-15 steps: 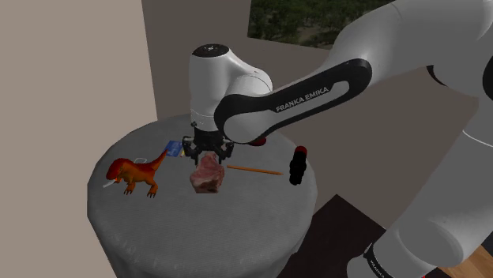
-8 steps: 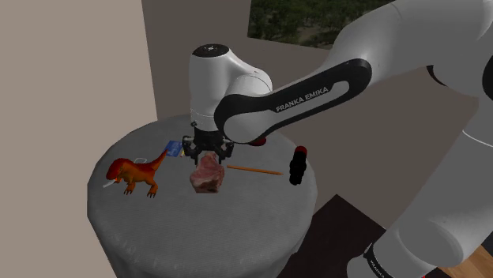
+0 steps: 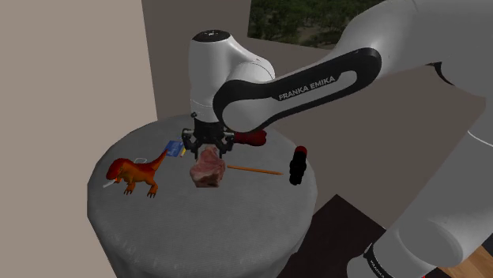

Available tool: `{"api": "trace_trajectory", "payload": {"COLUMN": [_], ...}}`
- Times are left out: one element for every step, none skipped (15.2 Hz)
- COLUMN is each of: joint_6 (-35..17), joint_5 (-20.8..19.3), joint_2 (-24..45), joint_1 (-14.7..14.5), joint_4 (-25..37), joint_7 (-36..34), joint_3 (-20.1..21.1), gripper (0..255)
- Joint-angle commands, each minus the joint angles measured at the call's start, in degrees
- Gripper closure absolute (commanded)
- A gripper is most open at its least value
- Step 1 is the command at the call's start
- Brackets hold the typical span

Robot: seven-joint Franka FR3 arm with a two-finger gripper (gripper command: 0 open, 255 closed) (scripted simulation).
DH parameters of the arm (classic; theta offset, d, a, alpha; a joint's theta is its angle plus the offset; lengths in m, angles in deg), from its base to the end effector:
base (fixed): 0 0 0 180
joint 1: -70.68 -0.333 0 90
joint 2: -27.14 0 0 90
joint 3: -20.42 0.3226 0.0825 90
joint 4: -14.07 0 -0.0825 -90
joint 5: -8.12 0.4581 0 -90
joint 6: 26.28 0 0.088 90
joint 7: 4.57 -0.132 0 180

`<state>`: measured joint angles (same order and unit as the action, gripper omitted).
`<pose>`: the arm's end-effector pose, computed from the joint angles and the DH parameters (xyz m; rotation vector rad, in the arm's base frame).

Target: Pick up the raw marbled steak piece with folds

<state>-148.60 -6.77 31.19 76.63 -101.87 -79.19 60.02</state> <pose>0.5408 0.3369 0.3745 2.9424 -0.8855 0.2764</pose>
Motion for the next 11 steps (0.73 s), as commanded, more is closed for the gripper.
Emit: {"api": "trace_trajectory", "payload": {"joint_6": [1.4, 2.1, 2.8, 3.4, 4.1, 4.8, 5.5, 6.2, 6.9, 7.0, 7.0], "joint_5": [0.7, 1.0, 1.4, 1.7, 1.9, 2.2, 2.5, 2.7, 2.9, 3.0, 3.0], "joint_2": [-0.6, -0.9, -1.3, -1.5, -1.8, -2.1, -2.3, -2.5, -2.8, -2.8, -2.8], "joint_1": [0.1, 0.1, 0.1, 0.2, 0.2, 0.2, 0.2, 0.3, 0.3, 0.3, 0.3], "joint_4": [1.0, 1.5, 2.0, 2.5, 3.0, 3.5, 4.1, 4.6, 5.2, 5.3, 5.3], "joint_7": [0.7, 1.0, 1.3, 1.6, 1.9, 2.1, 2.4, 2.7, 2.9, 2.9, 2.9], "joint_3": [0.1, 0.1, 0.1, 0.1, 0.1, 0.1, 0.1, 0.1, 0.1, 0.1, 0.1], "gripper": [255, 255, 255, 255, 255, 255, 255, 255, 255, 255, 255]}}
